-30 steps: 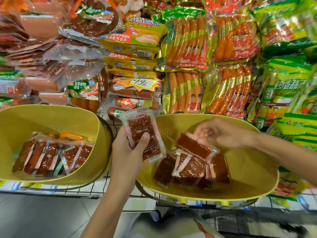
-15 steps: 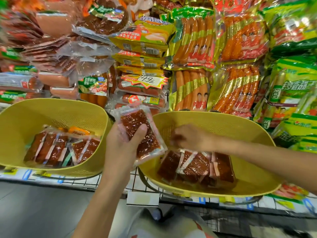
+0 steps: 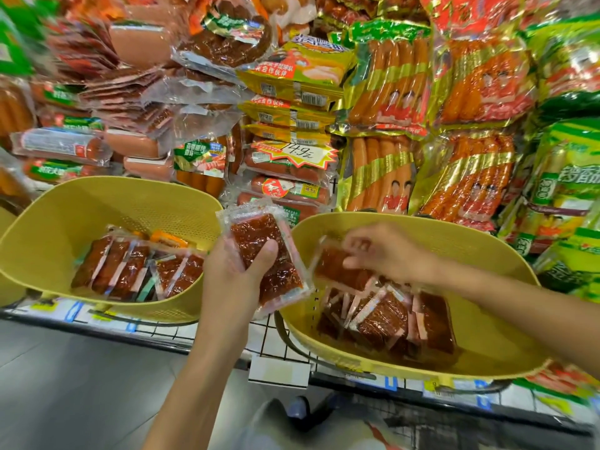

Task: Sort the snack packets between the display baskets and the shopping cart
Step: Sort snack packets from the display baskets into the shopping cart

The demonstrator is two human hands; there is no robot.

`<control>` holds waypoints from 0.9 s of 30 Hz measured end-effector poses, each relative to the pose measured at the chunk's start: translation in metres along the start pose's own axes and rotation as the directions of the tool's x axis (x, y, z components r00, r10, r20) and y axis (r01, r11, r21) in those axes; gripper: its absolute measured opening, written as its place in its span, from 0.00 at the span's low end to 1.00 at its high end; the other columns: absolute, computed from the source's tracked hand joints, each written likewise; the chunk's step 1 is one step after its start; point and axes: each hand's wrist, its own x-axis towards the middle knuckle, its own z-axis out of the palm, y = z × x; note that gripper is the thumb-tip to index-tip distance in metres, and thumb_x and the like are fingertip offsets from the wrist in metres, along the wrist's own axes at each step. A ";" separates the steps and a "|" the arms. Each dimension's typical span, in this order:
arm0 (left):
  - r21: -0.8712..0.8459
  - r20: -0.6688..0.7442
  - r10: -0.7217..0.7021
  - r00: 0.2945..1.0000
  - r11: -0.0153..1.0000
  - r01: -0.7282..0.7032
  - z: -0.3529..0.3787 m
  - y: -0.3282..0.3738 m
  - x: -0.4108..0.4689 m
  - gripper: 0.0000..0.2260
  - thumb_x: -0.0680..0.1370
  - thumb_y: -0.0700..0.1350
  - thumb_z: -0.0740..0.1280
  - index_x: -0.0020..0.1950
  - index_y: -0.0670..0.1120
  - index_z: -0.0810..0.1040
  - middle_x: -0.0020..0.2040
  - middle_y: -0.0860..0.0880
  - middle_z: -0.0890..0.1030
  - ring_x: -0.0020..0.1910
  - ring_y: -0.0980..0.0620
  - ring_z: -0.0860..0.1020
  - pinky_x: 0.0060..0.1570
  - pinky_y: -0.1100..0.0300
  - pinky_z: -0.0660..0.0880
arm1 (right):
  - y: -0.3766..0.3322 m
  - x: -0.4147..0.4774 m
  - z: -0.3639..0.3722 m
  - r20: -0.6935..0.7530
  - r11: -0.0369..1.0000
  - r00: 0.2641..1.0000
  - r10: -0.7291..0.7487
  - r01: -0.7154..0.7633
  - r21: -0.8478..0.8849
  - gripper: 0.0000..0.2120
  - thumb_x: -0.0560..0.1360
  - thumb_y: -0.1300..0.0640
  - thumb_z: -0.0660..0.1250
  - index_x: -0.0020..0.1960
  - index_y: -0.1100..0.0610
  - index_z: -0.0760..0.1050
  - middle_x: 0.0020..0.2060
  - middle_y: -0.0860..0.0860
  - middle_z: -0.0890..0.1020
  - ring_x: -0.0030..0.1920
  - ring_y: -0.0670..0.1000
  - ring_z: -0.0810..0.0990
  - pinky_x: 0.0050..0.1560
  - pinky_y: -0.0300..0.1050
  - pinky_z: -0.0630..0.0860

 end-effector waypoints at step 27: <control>-0.001 0.158 0.005 0.987 1.000 -0.005 0.030 -0.002 0.000 0.20 0.71 0.45 0.72 0.62 0.48 0.74 0.51 0.50 0.84 0.50 0.52 0.83 0.42 0.58 0.82 | 0.048 -0.015 0.007 0.117 0.981 0.991 0.057 -0.034 -0.193 0.06 0.76 0.62 0.66 0.48 0.52 0.74 0.46 0.50 0.80 0.46 0.50 0.82 0.45 0.48 0.81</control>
